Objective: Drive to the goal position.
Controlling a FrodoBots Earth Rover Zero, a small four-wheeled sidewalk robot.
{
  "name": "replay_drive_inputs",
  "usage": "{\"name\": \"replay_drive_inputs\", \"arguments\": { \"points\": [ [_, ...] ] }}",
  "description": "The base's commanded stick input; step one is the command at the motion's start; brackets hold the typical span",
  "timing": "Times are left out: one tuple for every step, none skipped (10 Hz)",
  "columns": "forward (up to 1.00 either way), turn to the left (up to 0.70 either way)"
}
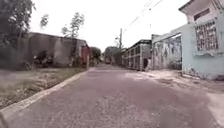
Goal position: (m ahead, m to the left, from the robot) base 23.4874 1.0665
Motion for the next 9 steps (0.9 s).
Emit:
{"name": "replay_drive_inputs", "arguments": {
  "points": [
    [0.70, -0.28],
    [0.70, -0.28],
    [0.70, -0.28],
    [0.70, -0.28],
    [0.70, -0.28],
    [0.70, -0.28],
    [0.70, -0.28],
    [0.70, -0.28],
    [0.70, -0.25]
  ]
}}
